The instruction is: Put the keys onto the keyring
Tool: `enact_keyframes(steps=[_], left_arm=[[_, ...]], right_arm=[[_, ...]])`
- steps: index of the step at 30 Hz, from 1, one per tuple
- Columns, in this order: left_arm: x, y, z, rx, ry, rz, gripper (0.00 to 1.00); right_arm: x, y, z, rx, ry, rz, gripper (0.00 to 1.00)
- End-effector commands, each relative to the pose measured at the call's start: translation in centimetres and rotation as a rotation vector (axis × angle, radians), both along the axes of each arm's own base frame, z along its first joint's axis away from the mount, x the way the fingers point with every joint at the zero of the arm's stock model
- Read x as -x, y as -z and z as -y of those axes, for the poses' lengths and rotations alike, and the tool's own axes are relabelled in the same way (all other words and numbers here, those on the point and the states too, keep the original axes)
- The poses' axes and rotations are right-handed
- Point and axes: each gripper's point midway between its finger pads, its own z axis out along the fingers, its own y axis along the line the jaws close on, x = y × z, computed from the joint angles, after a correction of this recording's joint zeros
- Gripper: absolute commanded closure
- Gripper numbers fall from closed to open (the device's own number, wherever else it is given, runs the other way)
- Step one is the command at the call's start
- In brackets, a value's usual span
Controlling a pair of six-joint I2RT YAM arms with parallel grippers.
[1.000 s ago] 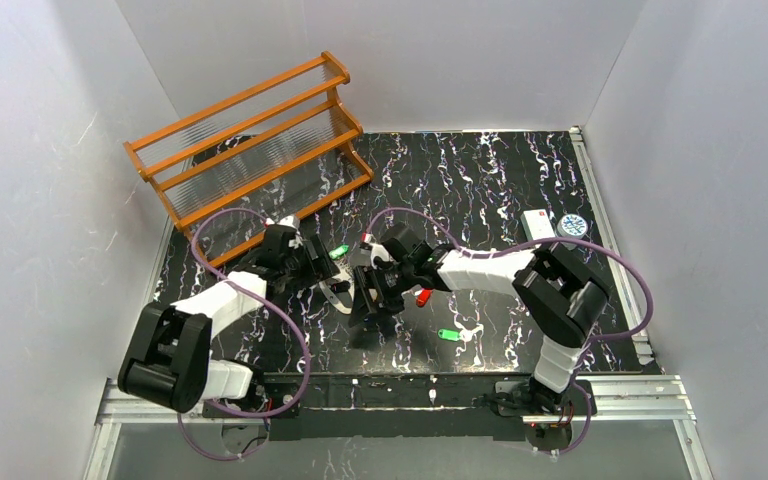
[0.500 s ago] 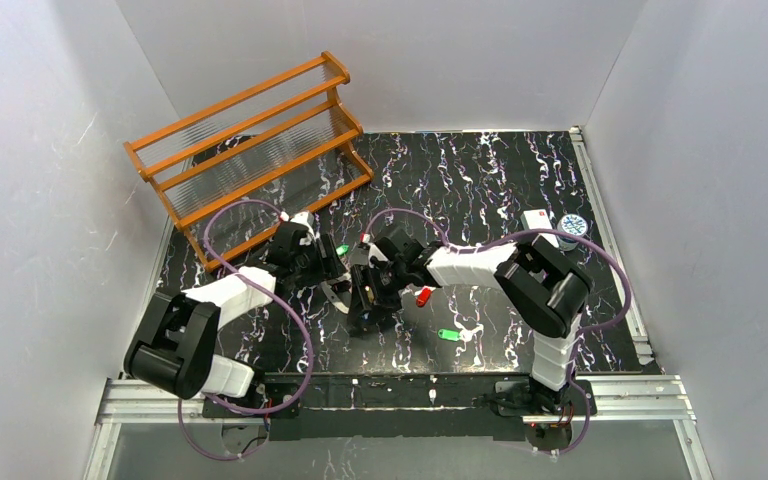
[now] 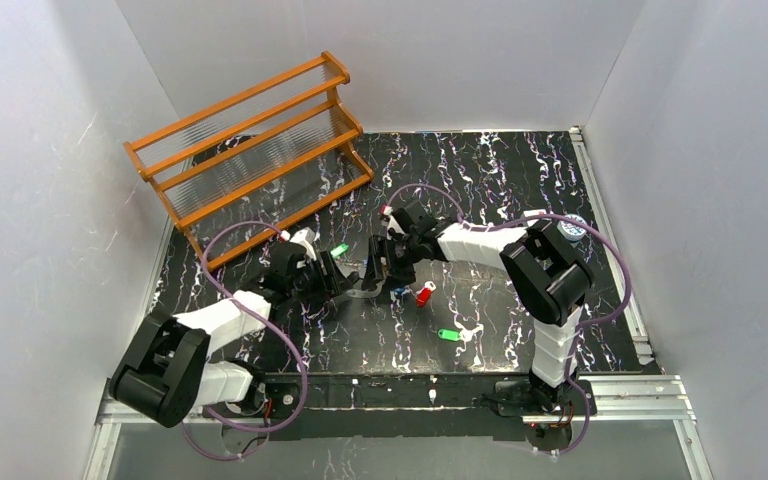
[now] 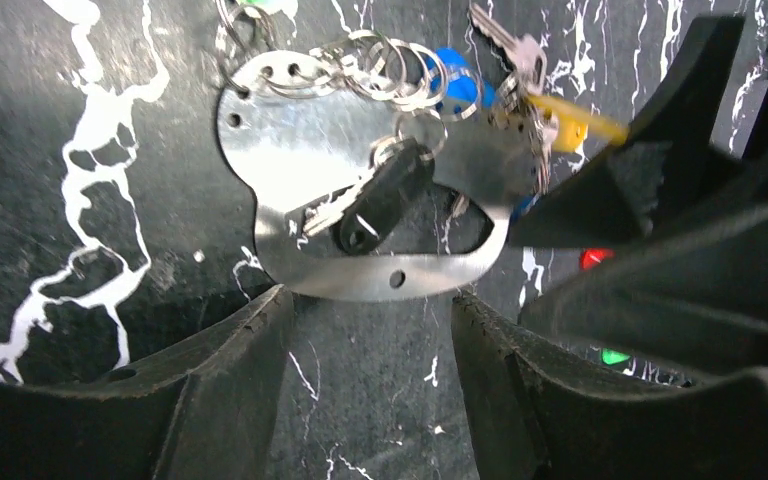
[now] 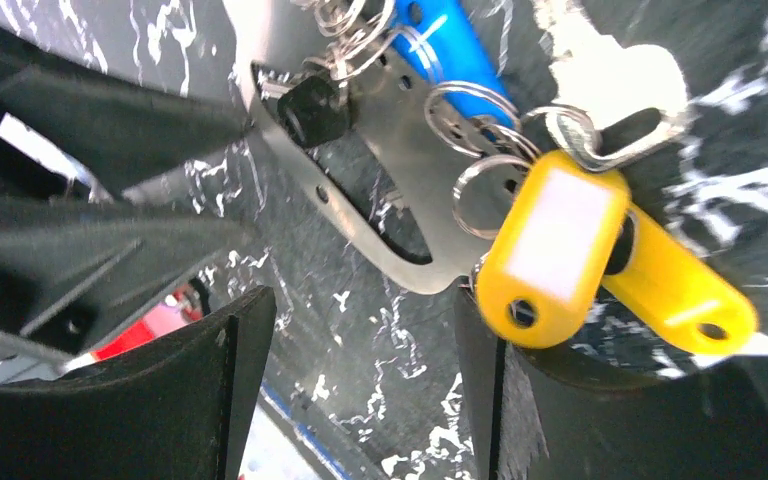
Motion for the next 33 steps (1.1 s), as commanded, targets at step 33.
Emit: enact_keyframes(steps=[33], left_arm=[[2.4,1.2,-1.2,0.098,-0.236,-0.148,0.53]], right_arm=[[-7.5,0.0,-0.2,0.112,-0.146,0.197,0.59]])
